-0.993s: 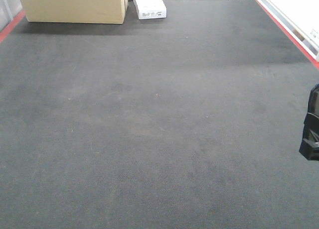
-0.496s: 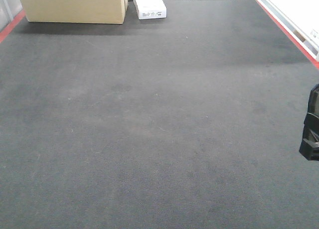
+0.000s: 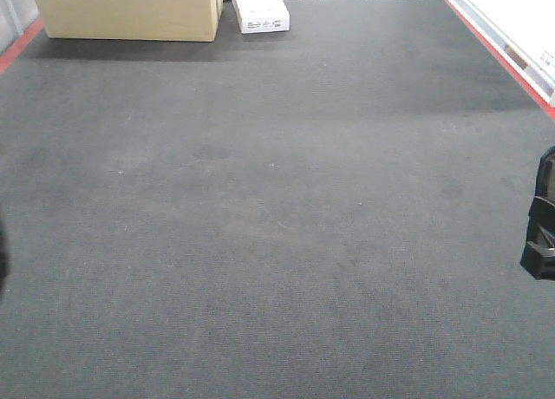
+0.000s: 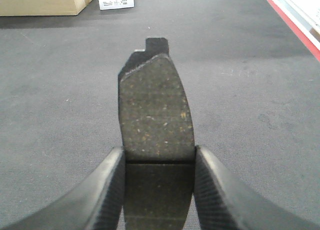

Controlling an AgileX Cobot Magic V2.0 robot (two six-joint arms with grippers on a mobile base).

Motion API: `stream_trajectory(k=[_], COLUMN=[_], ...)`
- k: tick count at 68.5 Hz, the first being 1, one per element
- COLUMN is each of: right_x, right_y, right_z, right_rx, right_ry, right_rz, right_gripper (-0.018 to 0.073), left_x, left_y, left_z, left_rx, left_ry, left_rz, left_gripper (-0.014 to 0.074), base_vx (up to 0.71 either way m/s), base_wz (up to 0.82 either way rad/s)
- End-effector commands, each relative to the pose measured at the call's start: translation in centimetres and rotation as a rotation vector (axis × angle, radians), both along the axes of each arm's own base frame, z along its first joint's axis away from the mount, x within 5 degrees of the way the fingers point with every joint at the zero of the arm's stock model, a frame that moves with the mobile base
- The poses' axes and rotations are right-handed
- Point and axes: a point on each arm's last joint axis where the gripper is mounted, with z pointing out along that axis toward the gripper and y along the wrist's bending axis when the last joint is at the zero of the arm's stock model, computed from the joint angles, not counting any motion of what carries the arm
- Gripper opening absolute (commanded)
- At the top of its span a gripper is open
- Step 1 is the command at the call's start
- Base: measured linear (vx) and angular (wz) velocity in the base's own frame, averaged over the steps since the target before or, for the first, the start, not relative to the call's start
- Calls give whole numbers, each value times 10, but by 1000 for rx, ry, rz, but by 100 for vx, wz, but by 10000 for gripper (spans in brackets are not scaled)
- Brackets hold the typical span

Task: Move and align brake pads A on conveyor
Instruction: 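Lower the left gripper's brake pad onto the belt and open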

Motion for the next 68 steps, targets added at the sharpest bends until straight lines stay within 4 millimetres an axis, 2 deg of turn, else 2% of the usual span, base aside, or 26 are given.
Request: stream_trajectory(k=[1,16,25,35,47,57,68], right_x=[3,3,3,3,3,3,3], right_y=[-1,-1,-1,-1,-1,-1,-1], right_z=[21,21,21,21,21,20,21], right_rx=[1,1,1,1,1,1,1], right_ry=[-133,-133,-133,-133,-133,-131,-132], right_rz=[-8,-8,-8,-8,-8,-8,-8], right_gripper=[33,33,33,33,33,33,33], left_x=[25,72,98,121,138,147,151], left_y=[-5,-23,-30,-49,-52,-49,-52], left_z=[9,-4,-23,-43,-73,-90,-108], left_rx=[-37,3,8,15,51,63,66], left_ry=[-89,8,102,175,285,323,378], left_rz=[7,-49,-14,-51,5,85,90], left_gripper=[143,143,143,143,143,146,160], base_vx=[0,0,0,0,0,0,0], base_wz=[0,0,0,0,0,0,0])
